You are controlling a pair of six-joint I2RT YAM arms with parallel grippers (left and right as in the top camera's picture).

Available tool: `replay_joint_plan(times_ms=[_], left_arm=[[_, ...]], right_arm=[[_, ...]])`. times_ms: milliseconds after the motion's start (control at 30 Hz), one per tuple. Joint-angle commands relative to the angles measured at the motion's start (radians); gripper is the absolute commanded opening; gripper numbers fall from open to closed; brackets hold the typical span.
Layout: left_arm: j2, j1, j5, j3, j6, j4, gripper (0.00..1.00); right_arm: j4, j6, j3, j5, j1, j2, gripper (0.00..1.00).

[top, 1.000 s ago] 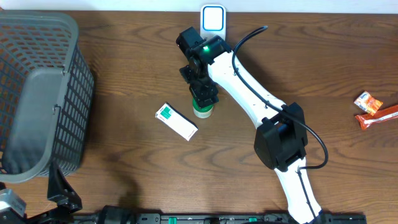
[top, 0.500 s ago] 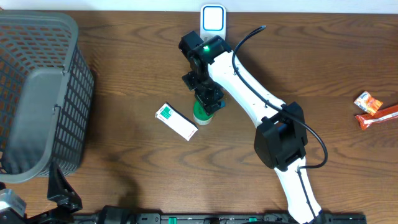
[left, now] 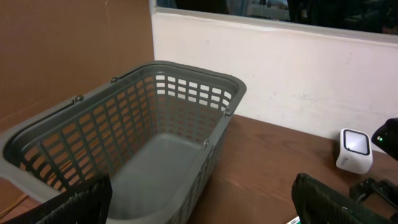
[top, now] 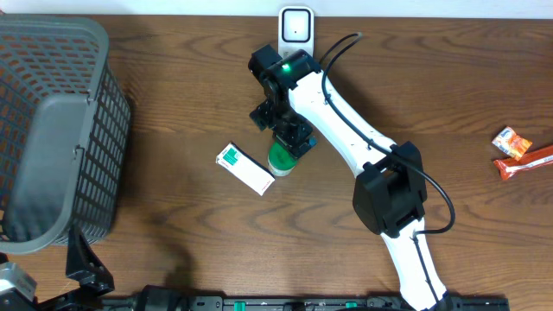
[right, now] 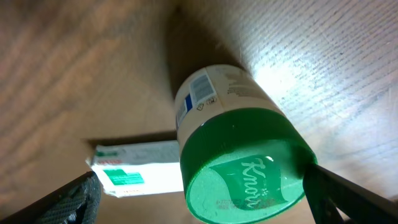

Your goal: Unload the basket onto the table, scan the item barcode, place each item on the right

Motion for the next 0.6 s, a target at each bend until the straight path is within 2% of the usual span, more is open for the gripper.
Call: replay_joint_plan(times_ms=[0, 367, 567], left_arm=[[0.001, 0.004, -0.006, 0.0, -0.008, 0.001, 0.92], [0.001, 0.004, -0.006, 0.0, -0.008, 0.001, 0.93], [0.001, 0.004, -0.006, 0.0, -0.008, 0.001, 0.92]], right_arm=[[-0.006, -0.101, -0.013, -0.067, 0.006, -0.035, 0.99], [-0.058, -0.106, -0.013, -0.071, 0.006, -0.118, 0.99], [-0.138, -0.004, -0.014, 0.03, 0.033, -0.118, 0.99]])
